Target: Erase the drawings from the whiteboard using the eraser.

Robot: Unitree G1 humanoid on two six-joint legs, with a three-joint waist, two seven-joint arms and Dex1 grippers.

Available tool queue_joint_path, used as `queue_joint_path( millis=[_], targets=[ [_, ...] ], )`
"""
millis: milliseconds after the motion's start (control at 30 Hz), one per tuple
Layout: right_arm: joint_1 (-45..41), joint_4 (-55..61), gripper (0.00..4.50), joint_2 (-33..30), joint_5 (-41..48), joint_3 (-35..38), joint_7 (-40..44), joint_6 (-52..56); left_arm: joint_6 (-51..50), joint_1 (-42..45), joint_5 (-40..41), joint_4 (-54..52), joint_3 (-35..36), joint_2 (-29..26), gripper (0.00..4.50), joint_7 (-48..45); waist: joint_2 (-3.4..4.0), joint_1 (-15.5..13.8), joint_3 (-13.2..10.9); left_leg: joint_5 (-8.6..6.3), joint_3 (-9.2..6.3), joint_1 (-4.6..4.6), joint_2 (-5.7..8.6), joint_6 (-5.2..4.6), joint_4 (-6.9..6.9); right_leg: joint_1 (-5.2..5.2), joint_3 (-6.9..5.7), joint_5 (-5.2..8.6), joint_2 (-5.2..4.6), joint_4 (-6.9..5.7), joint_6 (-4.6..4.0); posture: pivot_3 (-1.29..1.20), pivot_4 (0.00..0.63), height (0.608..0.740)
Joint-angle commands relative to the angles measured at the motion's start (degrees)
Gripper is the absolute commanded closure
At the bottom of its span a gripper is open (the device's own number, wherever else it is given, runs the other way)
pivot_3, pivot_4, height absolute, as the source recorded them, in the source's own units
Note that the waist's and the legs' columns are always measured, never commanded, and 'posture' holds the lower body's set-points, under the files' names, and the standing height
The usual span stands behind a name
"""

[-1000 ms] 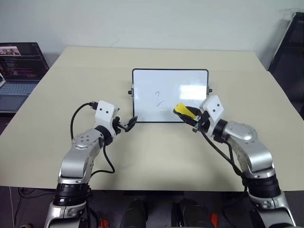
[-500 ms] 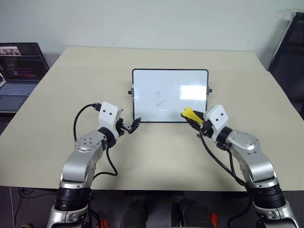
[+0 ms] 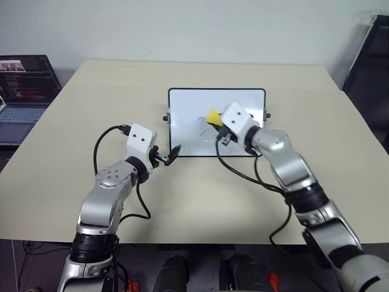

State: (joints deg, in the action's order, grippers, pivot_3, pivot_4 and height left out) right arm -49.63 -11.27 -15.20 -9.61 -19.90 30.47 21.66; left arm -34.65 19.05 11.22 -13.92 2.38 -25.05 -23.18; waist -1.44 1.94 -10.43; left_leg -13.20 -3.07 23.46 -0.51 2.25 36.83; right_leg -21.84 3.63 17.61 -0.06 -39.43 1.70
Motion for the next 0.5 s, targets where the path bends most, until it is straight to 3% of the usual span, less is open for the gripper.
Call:
queue_joint_path(
  millis=[33, 500],
  targets=[
    [-3.3, -3.6, 3.38, 1.0, -0.9, -1.2, 2.0, -1.2, 2.2, 1.1, -1.2, -0.3, -0.7, -0.5, 0.0, -0.2, 0.0, -0.2, 0.0, 0.0, 0.0, 0.01, 0.01, 0.0, 0.0, 0.0, -0.01, 0.0, -0.01, 0.01, 0.0, 0.0, 0.15, 0.74],
    [-14.6, -27.8, 3.38, 5.5, -5.8, -3.4, 0.3, -12.4, 4.6, -0.1, -2.7, 0.4, -2.2, 0.5, 0.0, 0.0, 0.0, 0.1, 0.0, 0.0, 0.13, 0.04, 0.01, 0.0, 0.01, -0.19, 0.01, 0.0, -0.05, -0.19, -0.01, 0.0, 0.15, 0.74]
  ],
)
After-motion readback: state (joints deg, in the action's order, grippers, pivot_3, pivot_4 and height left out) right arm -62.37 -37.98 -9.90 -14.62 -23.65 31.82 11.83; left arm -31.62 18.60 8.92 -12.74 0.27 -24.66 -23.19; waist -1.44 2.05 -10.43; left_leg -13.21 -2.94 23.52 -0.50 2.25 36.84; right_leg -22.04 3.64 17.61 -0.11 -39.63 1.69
